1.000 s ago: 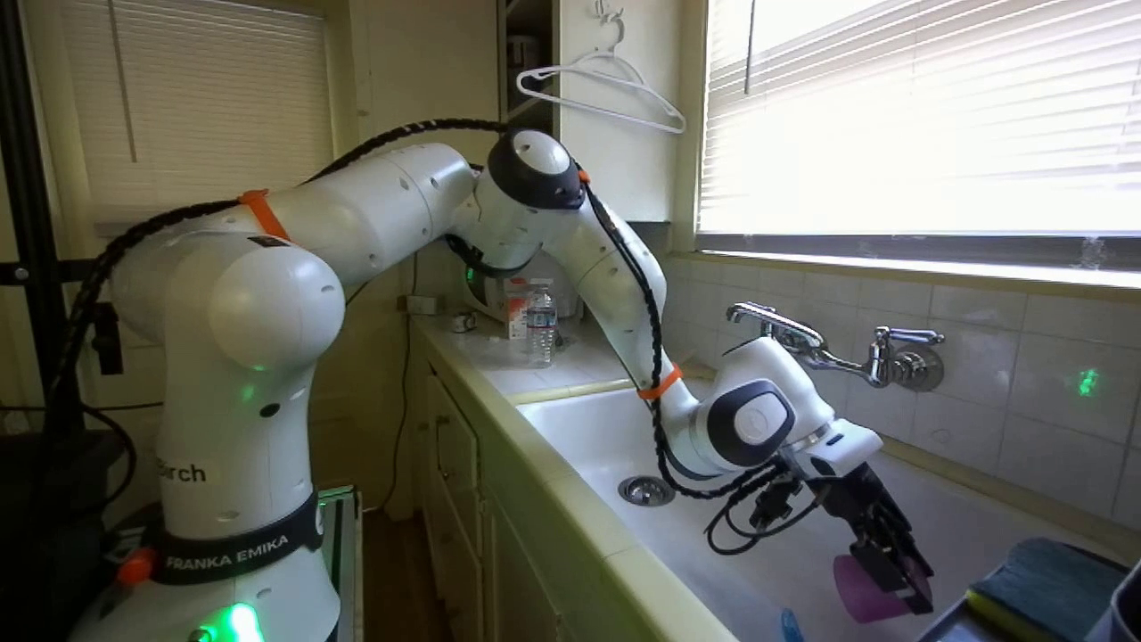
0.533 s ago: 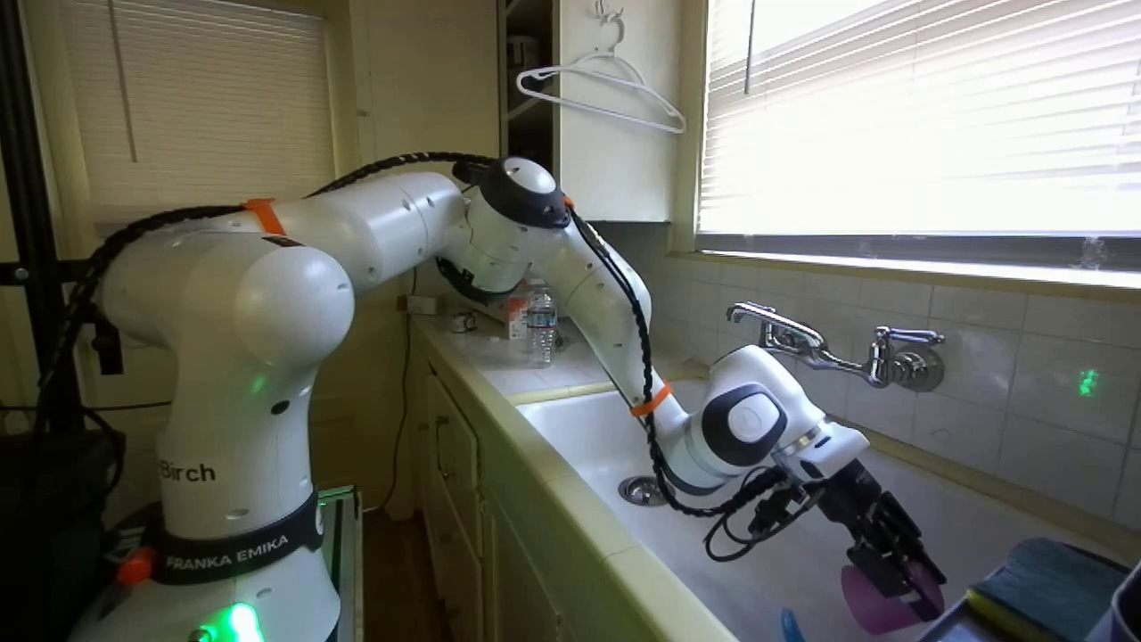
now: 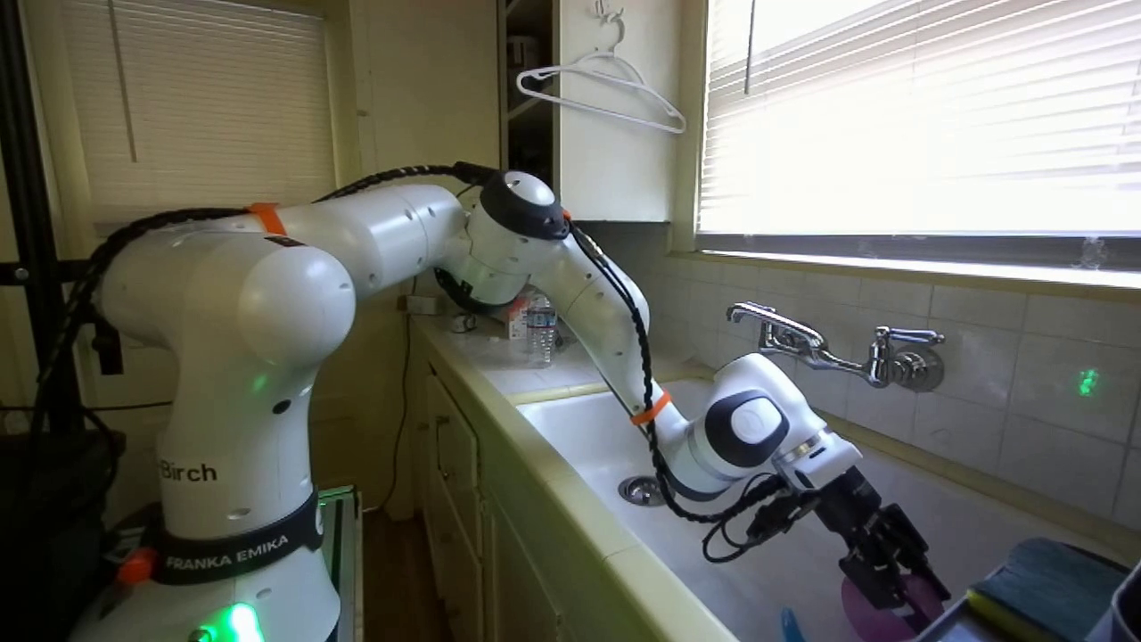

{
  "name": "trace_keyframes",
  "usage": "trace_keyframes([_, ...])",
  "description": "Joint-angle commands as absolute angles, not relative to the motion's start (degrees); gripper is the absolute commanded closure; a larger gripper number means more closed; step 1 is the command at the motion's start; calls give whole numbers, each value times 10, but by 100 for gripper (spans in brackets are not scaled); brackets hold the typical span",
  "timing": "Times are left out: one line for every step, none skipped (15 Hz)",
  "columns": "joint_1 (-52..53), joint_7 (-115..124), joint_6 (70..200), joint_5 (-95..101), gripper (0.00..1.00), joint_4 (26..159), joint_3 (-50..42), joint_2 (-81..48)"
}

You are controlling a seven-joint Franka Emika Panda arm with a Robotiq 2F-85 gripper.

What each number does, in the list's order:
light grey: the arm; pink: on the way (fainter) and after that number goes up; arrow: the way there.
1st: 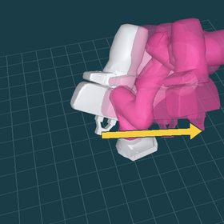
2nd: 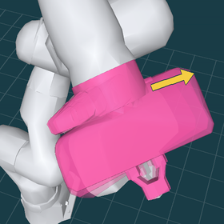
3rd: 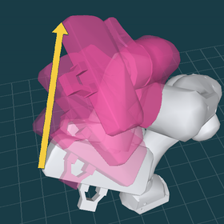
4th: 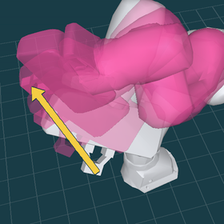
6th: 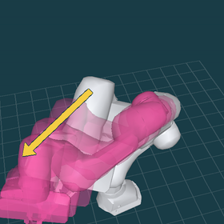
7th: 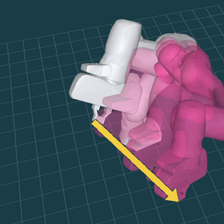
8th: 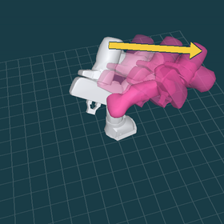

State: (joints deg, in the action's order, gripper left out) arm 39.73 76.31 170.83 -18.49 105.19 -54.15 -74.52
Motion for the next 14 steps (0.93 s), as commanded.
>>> trace_keyframes([413,838,1658,-172,60,1023,-578,-801])
trace_keyframes([414,850,1645,-164,60,1017,-585,-809])
trace_keyframes([414,861,1635,-157,60,1012,-590,-816])
trace_keyframes([412,870,1624,-148,60,1005,-593,-822])
trace_keyframes([409,879,1615,-139,60,999,-594,-826])
trace_keyframes([408,888,1606,-131,60,993,-596,-829])
trace_keyframes([405,895,1600,-123,60,987,-596,-831])
trace_keyframes([403,905,1592,-114,60,979,-597,-836])
trace_keyframes([401,913,1586,-105,60,973,-597,-840])
trace_keyframes([401,922,1579,-96,60,966,-600,-846])
trace_keyframes([400,932,1570,-86,60,959,-603,-851])
trace_keyframes([399,940,1561,-77,60,952,-606,-856])
trace_keyframes([399,949,1554,-67,60,946,-608,-860])
trace_keyframes([398,958,1548,-59,60,939,-610,-864])
